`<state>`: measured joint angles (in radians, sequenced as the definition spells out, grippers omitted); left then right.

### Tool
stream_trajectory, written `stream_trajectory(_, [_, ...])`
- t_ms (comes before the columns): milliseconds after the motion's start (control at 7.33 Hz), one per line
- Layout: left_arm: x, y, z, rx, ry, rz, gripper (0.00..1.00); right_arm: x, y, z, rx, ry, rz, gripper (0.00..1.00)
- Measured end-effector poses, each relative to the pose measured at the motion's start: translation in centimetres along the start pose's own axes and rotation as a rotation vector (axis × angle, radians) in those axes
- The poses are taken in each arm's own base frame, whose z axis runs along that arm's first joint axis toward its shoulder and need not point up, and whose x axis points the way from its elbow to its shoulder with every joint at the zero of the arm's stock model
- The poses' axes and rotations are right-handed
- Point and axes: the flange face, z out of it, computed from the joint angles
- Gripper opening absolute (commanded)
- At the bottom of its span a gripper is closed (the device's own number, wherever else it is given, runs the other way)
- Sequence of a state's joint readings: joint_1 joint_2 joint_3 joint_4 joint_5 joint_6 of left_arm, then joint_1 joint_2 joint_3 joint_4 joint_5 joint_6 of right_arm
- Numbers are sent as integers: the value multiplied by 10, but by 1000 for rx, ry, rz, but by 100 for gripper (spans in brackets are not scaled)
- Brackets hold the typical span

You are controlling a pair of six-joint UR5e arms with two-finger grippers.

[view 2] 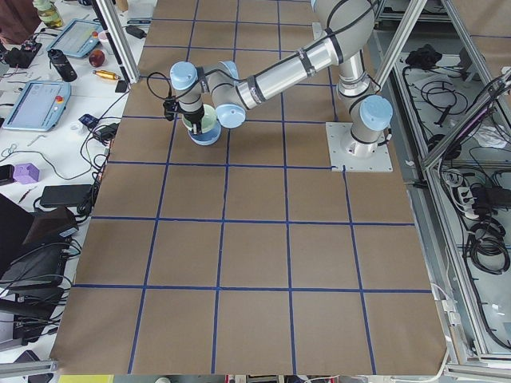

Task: Stack green bowl on blue bowl
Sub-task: 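Carry the green bowl with the left gripper over the blue bowl, then lower the green bowl into the blue bowl and open the left gripper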

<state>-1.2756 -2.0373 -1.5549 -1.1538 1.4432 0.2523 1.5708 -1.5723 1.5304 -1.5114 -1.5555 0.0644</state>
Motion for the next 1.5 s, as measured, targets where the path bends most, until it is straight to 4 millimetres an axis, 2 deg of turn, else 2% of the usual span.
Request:
stream_trajectory(545, [-2,3,14,-23,0,9,0,0,0,0,1,0,0,100])
stream_trajectory(682, [-3,3,16,-28,-3,10,25,0,0,0,1,0,0,100])
stream_trajectory(818, [-4,3,18,-31,-8,10,75,0,0,0,1,0,0,100])
stream_trajectory(955, [-5,2,19,-29,-12,10,84,0,0,0,1,0,0,100])
stream_trajectory(1227, [-5,-1,20,-20,-16,9,86,0,0,0,1,0,0,100])
stream_trajectory(1500, [0,-1,2,3,-25,2,92,0,0,0,1,0,0,100])
